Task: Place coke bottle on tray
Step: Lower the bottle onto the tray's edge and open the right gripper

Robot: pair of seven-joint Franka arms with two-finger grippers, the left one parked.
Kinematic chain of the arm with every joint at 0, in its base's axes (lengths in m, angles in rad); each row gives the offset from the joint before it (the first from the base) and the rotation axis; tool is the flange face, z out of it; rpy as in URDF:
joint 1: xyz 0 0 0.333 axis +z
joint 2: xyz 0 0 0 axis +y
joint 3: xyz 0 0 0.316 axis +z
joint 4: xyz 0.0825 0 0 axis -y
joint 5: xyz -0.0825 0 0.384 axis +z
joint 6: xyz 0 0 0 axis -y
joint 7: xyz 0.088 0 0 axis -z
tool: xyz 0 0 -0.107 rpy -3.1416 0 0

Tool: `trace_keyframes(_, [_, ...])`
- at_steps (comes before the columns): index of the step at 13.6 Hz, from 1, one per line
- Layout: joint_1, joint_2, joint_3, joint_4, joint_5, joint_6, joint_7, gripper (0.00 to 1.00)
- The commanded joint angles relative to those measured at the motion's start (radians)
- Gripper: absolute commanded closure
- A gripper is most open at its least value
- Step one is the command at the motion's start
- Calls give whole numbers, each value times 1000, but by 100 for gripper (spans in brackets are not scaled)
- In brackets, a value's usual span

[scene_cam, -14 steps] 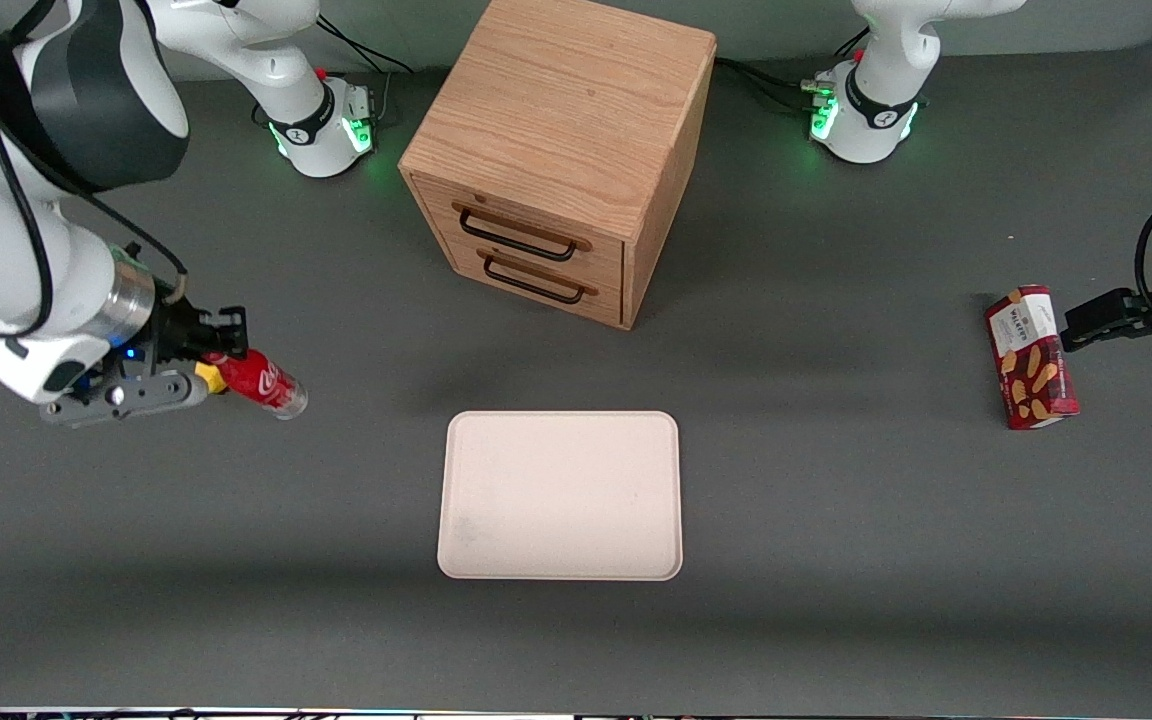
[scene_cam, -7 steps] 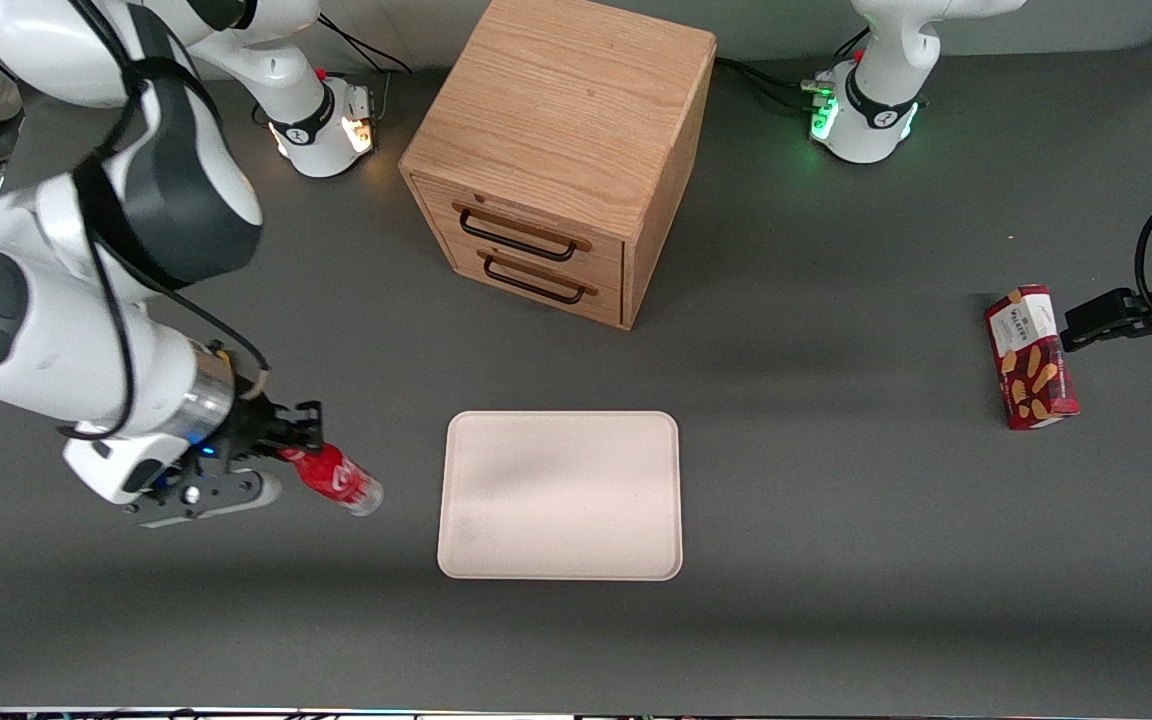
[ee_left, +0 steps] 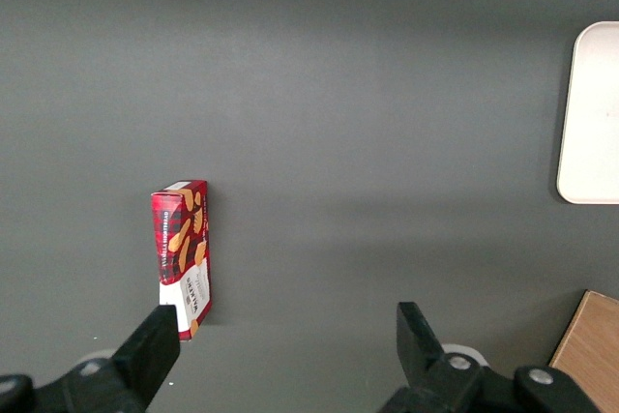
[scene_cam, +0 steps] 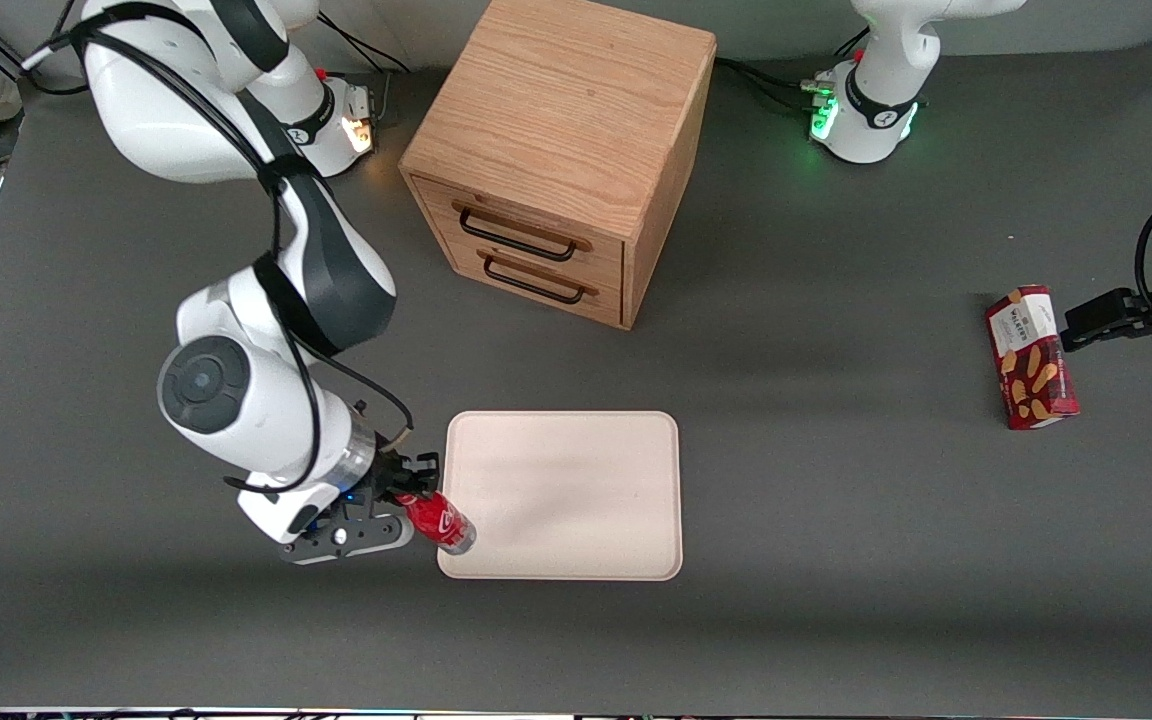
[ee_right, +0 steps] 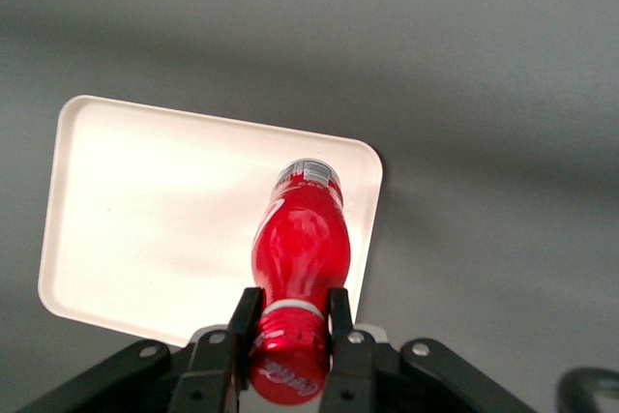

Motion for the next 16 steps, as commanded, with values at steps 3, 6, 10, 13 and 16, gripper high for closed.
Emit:
trace_keyframes(3, [14, 73, 7, 51, -34, 9, 26, 100])
trace_keyframes(6, [14, 98, 7, 49, -36, 11, 31, 100])
trace_keyframes(10, [14, 115, 6, 34, -36, 11, 58, 100])
trace_keyframes(13, [14, 115, 6, 14, -36, 26, 69, 76])
trace_keyframes(16, [17, 115, 6, 6, -79, 29, 73, 1])
